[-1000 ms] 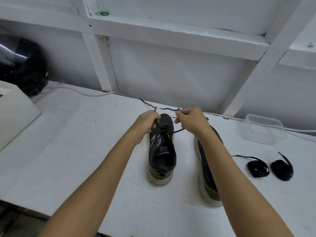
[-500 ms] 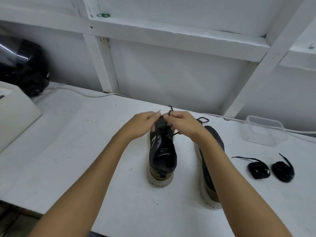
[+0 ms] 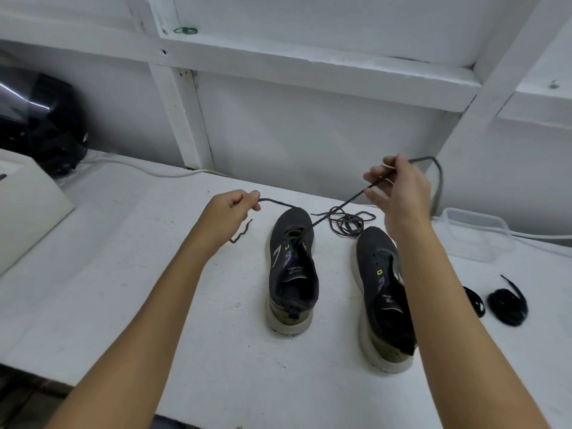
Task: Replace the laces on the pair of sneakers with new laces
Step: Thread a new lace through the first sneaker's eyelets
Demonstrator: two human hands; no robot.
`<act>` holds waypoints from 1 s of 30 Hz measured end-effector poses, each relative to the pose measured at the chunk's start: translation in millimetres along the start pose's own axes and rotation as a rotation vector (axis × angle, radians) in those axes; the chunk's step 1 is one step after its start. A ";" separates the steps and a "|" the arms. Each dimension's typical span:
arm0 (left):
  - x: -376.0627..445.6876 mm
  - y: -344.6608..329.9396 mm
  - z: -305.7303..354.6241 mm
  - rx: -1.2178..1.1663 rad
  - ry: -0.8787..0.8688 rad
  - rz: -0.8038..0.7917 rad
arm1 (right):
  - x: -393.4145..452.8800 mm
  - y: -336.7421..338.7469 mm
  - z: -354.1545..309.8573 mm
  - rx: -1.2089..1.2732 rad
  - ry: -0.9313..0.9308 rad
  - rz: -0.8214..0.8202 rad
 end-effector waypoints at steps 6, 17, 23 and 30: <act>-4.9 -3.5 -14.9 0.024 0.059 -0.001 | 5.8 47.2 50.4 -1.250 -0.096 0.018; -11.7 -26.0 6.5 0.090 -0.018 -0.138 | -30.1 -54.0 48.8 -1.128 0.364 -0.590; -13.2 -23.4 17.4 0.102 -0.062 -0.177 | -42.8 -79.6 55.1 -1.151 0.373 -0.678; -16.1 -5.4 -12.2 0.173 0.032 -0.207 | -3.1 -30.1 51.5 -1.285 0.221 -0.200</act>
Point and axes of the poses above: each hand's wrist, its own x-axis towards the middle knuckle, its own y-axis out of the back of the hand, z = x × y, the point moved 6 cm from there along x, towards the middle knuckle, and after that the axes turned 2 degrees about y, right-handed, at the moved point
